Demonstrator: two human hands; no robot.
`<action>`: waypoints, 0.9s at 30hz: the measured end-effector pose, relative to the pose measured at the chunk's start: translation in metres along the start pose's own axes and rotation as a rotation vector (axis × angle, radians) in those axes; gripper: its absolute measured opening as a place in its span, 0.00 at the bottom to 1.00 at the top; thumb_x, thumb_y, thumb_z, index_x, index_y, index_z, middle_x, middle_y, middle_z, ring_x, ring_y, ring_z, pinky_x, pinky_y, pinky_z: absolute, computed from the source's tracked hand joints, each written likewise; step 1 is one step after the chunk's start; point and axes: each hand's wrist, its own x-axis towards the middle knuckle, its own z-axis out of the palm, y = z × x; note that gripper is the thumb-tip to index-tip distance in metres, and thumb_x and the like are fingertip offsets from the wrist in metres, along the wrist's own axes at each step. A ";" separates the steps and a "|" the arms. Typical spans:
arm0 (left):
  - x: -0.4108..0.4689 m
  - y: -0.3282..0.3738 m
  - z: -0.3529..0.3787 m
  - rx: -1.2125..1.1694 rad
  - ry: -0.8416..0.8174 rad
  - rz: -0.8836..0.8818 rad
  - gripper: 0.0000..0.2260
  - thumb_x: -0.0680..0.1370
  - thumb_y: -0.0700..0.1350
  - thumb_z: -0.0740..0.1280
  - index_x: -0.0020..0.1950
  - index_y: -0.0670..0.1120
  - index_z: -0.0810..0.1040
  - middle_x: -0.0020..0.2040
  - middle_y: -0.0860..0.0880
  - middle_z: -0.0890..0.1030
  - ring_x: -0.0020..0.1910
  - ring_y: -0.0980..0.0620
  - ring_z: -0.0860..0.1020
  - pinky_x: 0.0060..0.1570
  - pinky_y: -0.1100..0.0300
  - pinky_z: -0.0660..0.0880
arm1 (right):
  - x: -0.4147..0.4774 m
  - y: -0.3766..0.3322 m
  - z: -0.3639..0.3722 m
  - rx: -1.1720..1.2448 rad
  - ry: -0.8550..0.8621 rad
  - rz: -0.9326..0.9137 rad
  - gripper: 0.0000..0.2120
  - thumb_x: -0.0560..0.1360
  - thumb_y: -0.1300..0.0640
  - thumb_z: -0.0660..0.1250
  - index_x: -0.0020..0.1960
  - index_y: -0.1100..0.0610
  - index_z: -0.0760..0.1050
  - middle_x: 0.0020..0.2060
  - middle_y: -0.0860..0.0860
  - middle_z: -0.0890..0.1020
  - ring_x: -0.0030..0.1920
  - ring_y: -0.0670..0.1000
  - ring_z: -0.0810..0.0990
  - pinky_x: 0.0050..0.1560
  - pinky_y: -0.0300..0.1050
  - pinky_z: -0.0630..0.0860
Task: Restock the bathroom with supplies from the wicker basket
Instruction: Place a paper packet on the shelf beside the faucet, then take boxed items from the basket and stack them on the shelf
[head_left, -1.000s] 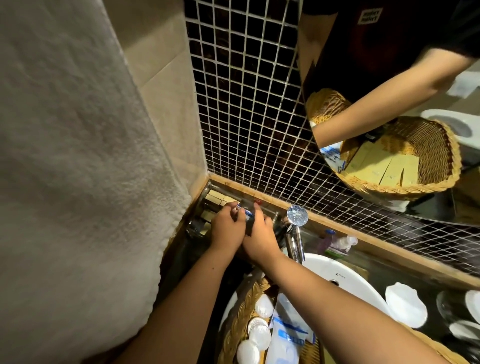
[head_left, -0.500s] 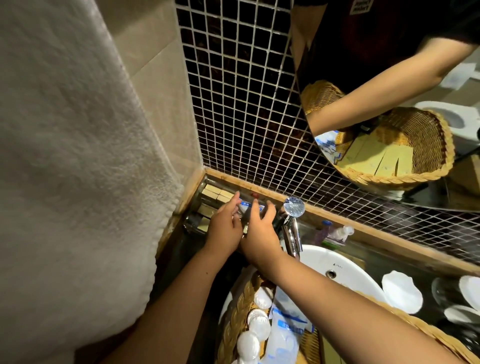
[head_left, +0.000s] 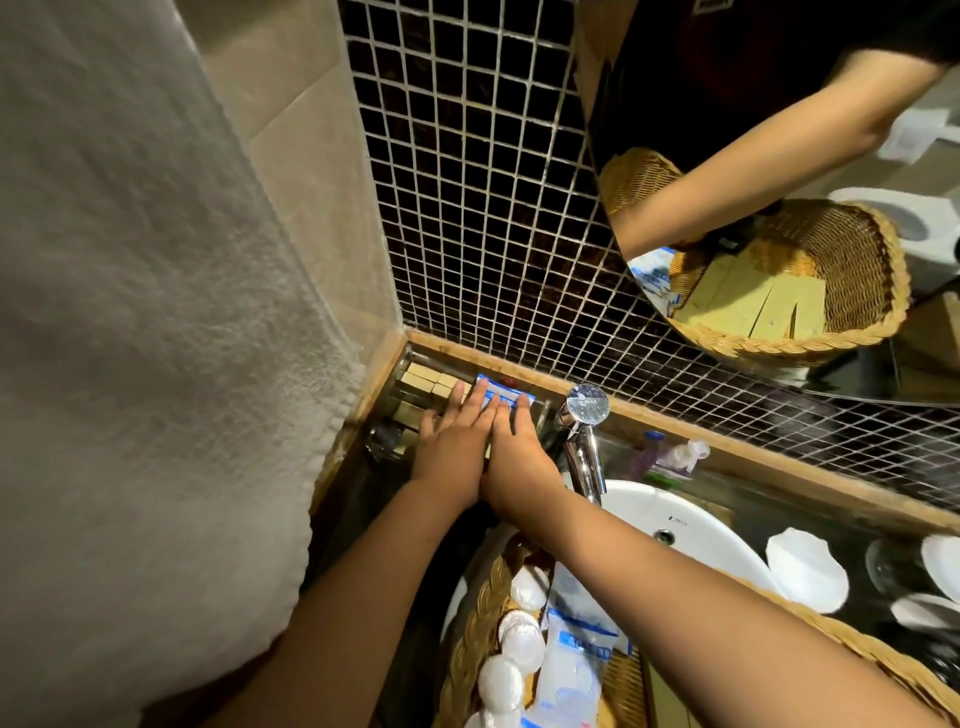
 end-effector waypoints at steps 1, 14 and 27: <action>0.000 0.000 0.000 0.001 -0.007 -0.006 0.48 0.73 0.48 0.75 0.81 0.56 0.45 0.81 0.53 0.38 0.79 0.47 0.36 0.74 0.42 0.48 | 0.001 0.000 0.000 0.011 -0.005 0.003 0.34 0.84 0.57 0.55 0.80 0.64 0.40 0.80 0.60 0.42 0.77 0.66 0.33 0.79 0.53 0.51; -0.035 0.003 -0.024 -0.073 0.139 0.029 0.38 0.78 0.47 0.68 0.81 0.53 0.50 0.82 0.49 0.44 0.79 0.52 0.53 0.70 0.52 0.57 | -0.033 -0.008 -0.021 0.258 0.018 -0.053 0.42 0.79 0.55 0.65 0.81 0.60 0.42 0.81 0.55 0.48 0.81 0.53 0.46 0.79 0.49 0.49; -0.163 0.085 -0.062 0.031 0.341 0.307 0.29 0.81 0.55 0.59 0.81 0.53 0.55 0.80 0.49 0.58 0.75 0.47 0.62 0.72 0.49 0.61 | -0.193 0.056 -0.055 0.086 0.309 -0.111 0.31 0.83 0.53 0.55 0.82 0.54 0.46 0.81 0.51 0.49 0.80 0.56 0.49 0.79 0.51 0.50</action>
